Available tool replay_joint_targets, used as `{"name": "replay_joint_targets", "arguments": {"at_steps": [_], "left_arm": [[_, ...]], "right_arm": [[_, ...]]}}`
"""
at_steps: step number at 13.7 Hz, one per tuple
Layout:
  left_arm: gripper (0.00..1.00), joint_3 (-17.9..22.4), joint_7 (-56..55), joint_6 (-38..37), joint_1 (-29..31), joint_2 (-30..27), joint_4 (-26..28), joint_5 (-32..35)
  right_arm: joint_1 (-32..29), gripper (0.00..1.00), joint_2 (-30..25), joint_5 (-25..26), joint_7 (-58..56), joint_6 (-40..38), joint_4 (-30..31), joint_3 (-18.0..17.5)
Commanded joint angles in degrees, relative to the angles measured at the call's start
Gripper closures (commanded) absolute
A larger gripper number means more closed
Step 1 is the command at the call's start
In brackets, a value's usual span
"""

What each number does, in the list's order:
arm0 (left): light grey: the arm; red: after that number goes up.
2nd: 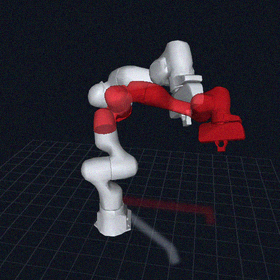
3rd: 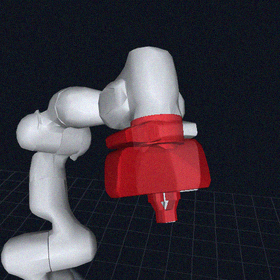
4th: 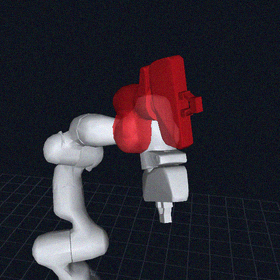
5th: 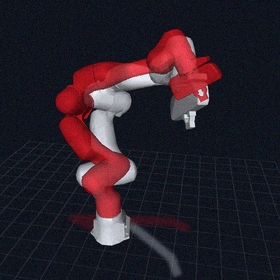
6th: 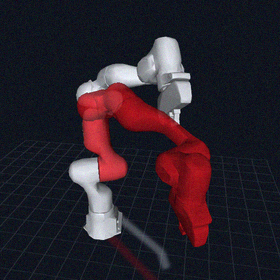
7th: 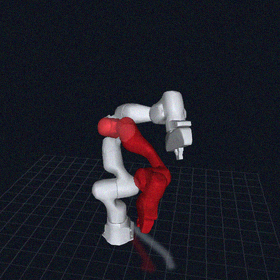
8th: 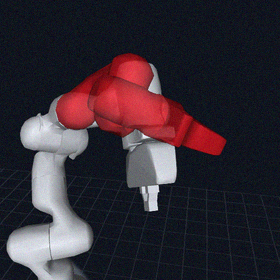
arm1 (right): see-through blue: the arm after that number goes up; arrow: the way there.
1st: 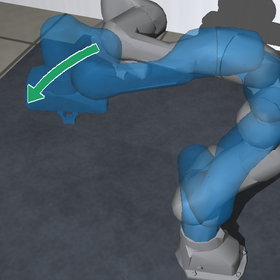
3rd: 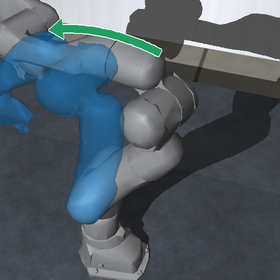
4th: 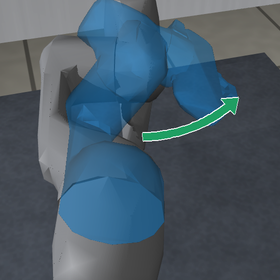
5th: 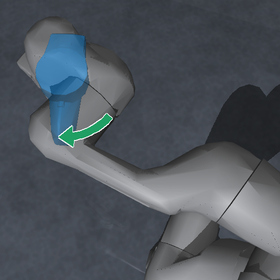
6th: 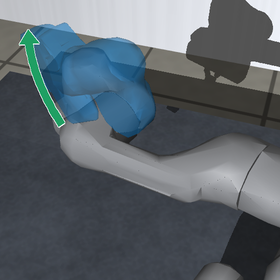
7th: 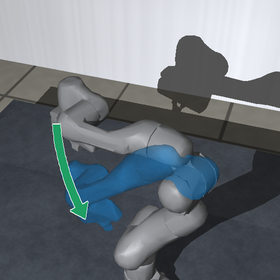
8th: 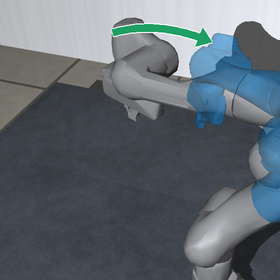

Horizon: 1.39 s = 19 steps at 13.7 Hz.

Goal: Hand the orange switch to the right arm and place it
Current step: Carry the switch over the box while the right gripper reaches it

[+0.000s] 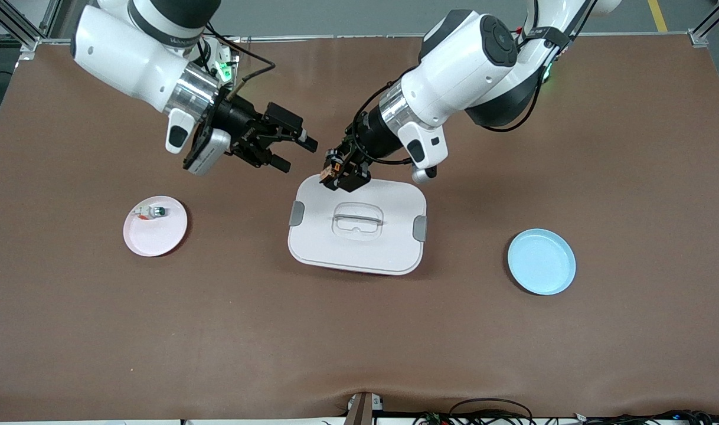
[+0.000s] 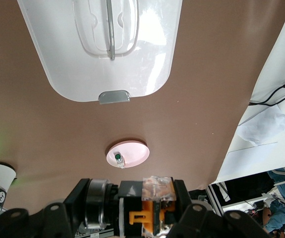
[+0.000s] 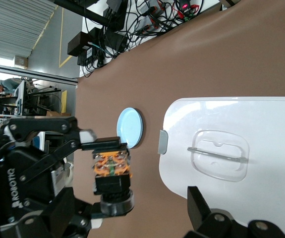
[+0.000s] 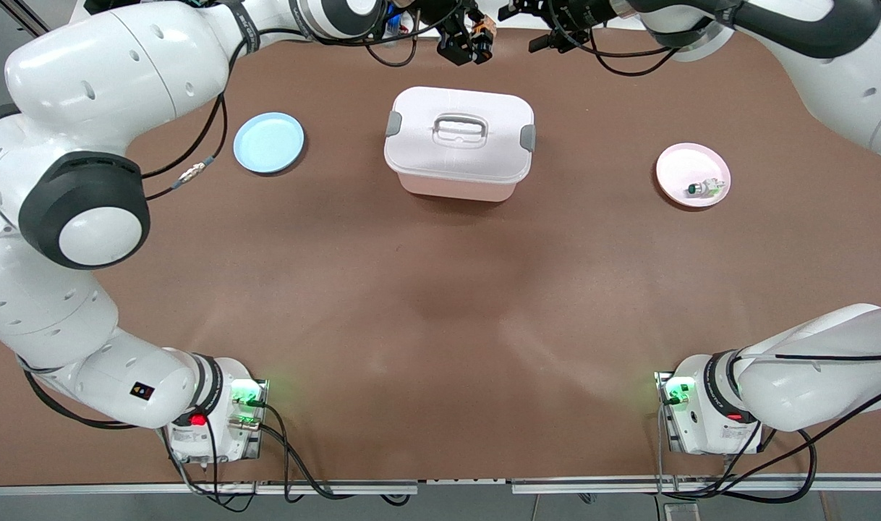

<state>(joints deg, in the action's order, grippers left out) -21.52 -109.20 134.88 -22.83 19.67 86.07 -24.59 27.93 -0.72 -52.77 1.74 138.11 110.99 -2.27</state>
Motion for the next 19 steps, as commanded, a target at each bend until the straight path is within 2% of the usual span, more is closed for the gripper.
{"name": "replay_joint_targets", "arguments": {"at_steps": [1,10,14,19], "left_arm": [[0.67,0.25,-0.84,0.30,-0.46,0.37,-1.17,0.42],[0.67,0.25,-0.84,0.30,-0.55,0.46,-1.17,0.42],[0.67,0.25,-0.84,0.30,-0.55,0.46,-1.17,0.42],[0.67,0.25,-0.84,0.30,-0.55,0.46,-1.17,0.60]], "right_arm": [[0.99,0.00,3.53,2.58,0.54,-0.03,-4.19,0.78],[3.45,0.00,6.70,3.81,7.83,-0.74,-7.98,0.78],[4.06,0.00,7.05,6.09,7.92,-0.82,-8.24,0.78],[4.33,0.00,8.10,6.63,8.01,-0.82,-9.20,0.78]]}}
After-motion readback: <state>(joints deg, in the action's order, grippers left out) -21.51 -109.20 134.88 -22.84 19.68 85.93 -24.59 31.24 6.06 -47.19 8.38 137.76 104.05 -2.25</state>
